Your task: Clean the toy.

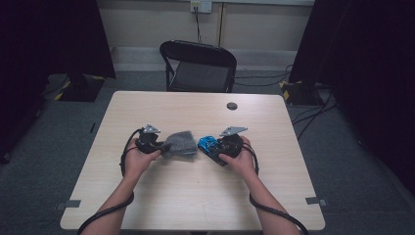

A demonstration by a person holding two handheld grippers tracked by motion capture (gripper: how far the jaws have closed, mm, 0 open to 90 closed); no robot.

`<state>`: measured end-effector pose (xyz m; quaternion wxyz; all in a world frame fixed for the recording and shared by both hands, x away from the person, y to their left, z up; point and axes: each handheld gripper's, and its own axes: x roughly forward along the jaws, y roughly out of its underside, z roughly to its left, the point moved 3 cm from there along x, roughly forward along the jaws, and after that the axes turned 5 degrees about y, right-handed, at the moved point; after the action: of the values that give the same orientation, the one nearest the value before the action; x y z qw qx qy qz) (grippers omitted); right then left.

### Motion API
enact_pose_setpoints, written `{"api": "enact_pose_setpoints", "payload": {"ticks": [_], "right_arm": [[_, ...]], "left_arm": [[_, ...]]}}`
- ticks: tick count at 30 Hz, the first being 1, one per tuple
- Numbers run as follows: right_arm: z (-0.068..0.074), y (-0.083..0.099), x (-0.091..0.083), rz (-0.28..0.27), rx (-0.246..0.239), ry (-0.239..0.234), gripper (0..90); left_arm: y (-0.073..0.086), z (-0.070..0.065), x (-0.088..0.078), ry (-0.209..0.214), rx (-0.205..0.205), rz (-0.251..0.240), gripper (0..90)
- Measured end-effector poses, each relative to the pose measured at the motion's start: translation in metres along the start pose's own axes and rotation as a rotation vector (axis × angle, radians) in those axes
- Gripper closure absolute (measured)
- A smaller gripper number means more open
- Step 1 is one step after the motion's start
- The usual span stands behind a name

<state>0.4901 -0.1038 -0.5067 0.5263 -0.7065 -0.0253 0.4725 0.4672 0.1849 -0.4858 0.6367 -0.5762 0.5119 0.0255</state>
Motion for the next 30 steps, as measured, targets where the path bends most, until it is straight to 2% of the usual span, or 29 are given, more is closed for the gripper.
{"api": "enact_pose_setpoints", "payload": {"ticks": [4, 10, 11, 12, 16, 17, 19, 22, 23, 26, 28, 29, 30], "right_arm": [[0.000, -0.001, 0.000, 0.003, -0.001, 0.001, 41.7], [0.000, -0.001, 0.000, 0.011, -0.001, 0.003, 41.7], [0.000, -0.001, 0.000, 0.011, -0.001, 0.003, 41.7], [0.000, -0.001, 0.000, 0.012, -0.001, 0.003, 41.7], [0.000, -0.002, 0.001, 0.013, -0.002, 0.003, 41.7], [0.000, -0.002, 0.001, 0.017, -0.002, 0.004, 41.7], [0.000, -0.002, 0.001, 0.018, -0.003, 0.005, 41.7], [0.000, -0.002, 0.001, 0.018, -0.002, 0.003, 41.7], [0.000, -0.002, 0.001, 0.019, -0.001, 0.002, 41.7], [0.000, -0.002, 0.001, 0.018, -0.002, 0.003, 41.7], [0.000, -0.002, 0.001, 0.015, -0.001, 0.001, 41.7], [0.000, -0.002, 0.001, 0.015, -0.001, 0.001, 41.7], [0.000, -0.002, 0.001, 0.014, 0.001, 0.001, 41.7]], "left_arm": [[0.002, 0.000, -0.007, 0.010, -0.001, -0.006, 75.2], [0.006, -0.007, -0.015, 0.035, 0.013, -0.020, 75.1], [0.007, -0.012, -0.017, 0.066, 0.019, -0.035, 75.1], [0.007, -0.015, -0.017, 0.079, 0.016, -0.041, 75.1], [0.009, -0.025, -0.018, 0.100, 0.044, -0.032, 75.1], [0.010, -0.031, -0.017, 0.120, 0.055, -0.025, 75.1], [0.010, -0.034, -0.018, 0.122, 0.063, -0.028, 75.1], [0.012, -0.043, -0.015, 0.159, 0.070, -0.027, 75.1], [0.014, -0.050, -0.012, 0.182, 0.084, -0.016, 75.1], [0.015, -0.057, -0.011, 0.197, 0.095, -0.015, 75.1], [0.018, -0.066, -0.008, 0.228, 0.111, -0.008, 75.1], [0.018, -0.066, -0.008, 0.228, 0.111, -0.008, 75.1], [0.021, -0.072, -0.006, 0.252, 0.118, 0.007, 75.1]]}}
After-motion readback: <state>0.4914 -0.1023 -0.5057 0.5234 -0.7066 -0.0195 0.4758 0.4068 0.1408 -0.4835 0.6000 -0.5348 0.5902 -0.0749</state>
